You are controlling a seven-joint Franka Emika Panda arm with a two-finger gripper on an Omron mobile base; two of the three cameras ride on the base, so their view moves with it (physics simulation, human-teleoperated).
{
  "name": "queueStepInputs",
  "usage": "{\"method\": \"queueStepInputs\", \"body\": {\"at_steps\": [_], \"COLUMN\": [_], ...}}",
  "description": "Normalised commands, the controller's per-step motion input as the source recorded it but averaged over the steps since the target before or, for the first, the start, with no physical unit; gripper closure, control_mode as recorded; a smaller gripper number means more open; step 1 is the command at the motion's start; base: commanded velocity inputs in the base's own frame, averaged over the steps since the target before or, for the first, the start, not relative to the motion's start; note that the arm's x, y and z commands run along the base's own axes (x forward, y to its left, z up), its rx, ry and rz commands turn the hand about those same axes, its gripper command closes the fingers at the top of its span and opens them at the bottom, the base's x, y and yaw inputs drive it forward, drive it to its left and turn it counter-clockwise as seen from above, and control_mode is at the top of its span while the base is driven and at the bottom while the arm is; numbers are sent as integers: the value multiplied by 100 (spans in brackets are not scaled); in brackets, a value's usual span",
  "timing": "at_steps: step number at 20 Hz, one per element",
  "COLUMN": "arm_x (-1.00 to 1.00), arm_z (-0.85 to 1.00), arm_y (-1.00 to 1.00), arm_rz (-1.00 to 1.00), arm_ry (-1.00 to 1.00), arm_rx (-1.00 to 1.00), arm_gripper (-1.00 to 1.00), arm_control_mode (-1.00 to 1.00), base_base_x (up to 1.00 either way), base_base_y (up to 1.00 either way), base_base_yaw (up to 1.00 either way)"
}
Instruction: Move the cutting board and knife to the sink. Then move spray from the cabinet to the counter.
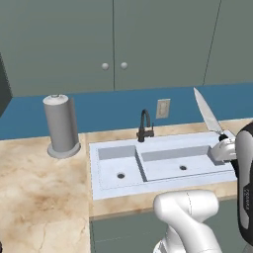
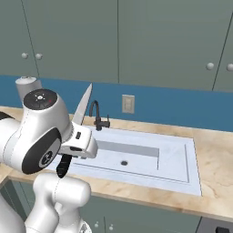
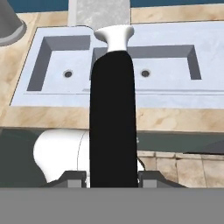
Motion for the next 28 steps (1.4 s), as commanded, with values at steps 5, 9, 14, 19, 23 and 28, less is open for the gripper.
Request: {"method": "queueStepInputs", "body": {"at_steps": [5, 9, 14, 19, 23, 28], "arm_x": [0, 0, 0, 0, 2, 0], "arm_z": [0, 0, 0, 0, -6, -28], "arm_y": [0, 13, 31, 37, 42, 50], "arm_rz": [0, -1, -3, -3, -2, -1], "arm_ry": [0, 4, 16, 19, 10, 0], "arm_rx": [0, 0, 0, 0, 0, 0], "arm_gripper": [100, 100, 100, 100, 100, 100], "arm_control_mode": [-100, -100, -100, -100, -100, -100], "base_base_x": [0, 0, 0, 0, 0, 0], "base_base_y": [0, 0, 0, 0, 0, 0], "base_base_yaw": [0, 0, 0, 0, 0, 0]}}
